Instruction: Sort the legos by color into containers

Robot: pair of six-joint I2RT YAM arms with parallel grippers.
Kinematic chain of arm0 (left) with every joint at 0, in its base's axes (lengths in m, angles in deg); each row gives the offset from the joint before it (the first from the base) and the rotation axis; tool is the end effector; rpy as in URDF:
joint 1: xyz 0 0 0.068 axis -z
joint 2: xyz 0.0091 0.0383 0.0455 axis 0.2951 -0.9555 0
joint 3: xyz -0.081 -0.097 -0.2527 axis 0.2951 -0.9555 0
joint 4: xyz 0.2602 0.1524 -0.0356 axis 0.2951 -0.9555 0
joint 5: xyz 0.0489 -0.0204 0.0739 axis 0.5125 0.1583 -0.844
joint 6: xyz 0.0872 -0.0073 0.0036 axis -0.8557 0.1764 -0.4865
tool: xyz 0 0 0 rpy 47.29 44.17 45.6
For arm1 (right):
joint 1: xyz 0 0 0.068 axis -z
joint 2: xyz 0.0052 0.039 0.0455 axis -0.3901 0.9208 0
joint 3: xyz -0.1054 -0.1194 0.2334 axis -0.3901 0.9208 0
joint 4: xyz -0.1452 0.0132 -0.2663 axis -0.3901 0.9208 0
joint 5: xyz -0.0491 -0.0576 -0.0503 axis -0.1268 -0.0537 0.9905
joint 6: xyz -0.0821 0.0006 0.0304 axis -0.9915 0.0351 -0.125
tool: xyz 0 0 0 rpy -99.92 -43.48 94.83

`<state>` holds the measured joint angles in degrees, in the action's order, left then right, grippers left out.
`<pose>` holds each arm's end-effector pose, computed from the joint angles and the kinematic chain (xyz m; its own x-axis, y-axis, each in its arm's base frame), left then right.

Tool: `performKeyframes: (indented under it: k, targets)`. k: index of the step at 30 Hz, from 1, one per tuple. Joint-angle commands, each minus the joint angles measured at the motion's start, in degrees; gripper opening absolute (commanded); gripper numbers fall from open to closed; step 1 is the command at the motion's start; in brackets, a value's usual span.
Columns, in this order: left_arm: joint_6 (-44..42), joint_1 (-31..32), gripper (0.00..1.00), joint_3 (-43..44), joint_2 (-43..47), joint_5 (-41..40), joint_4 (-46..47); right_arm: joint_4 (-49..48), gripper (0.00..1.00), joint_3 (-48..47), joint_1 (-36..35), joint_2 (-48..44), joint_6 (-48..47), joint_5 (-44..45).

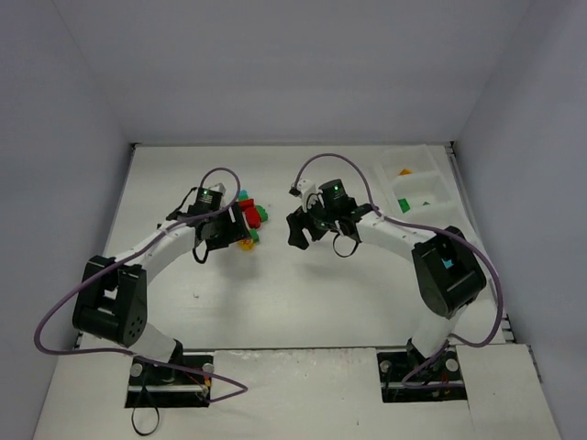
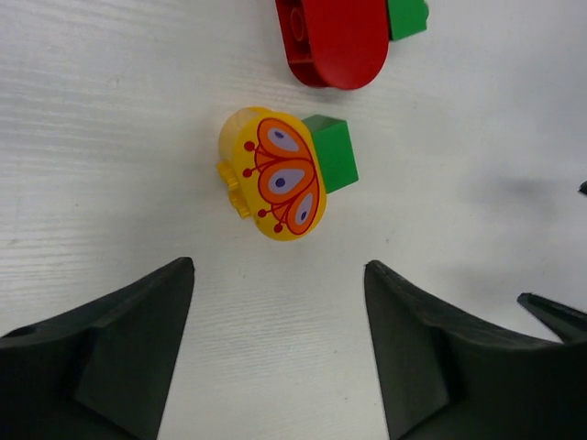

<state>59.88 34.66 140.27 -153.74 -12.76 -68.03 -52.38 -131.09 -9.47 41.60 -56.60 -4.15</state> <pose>0.3563 -0.1294 0.1708 -0.8301 -0.3660 -0.4208 -0.1049 0.8435 -0.5268 0.3642 0.2759 0.1811 -0.3188 -0.3321 -0.8877 -0.8688 0.4768 0.1336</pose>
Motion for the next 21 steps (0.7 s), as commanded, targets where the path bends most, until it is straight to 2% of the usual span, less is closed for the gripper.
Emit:
performKeyframes:
  k: [1,3,5,12,15,21]
  targets:
    - [2.32,-0.45,0.71,4.65,0.11,-1.25,0.27,-2.95,0.73,-1.99,-0.88,-1.37,-0.21,-1.22]
    - [1.45,-0.53,0.73,5.09,-0.86,-1.33,0.36,-3.04,0.73,-1.29,-0.97,-2.16,-0.03,-1.22]
    - [-3.11,-0.53,0.73,6.14,-1.56,-1.33,-1.12,-2.95,0.73,0.11,-0.97,-3.12,-0.11,-1.31]
    - [-32.87,-0.27,0.8,10.98,-2.62,-1.85,-7.28,-2.95,0.73,4.69,-0.97,-6.82,0.59,-1.22]
    - [-41.32,-0.36,0.82,12.29,-4.02,-1.69,-6.94,-2.95,0.73,6.45,-0.97,-8.84,0.68,-0.87]
    - [-52.15,-0.18,0.83,14.57,-9.91,7.36,-6.32,-2.43,0.74,8.82,-0.89,-12.09,0.94,0.1]
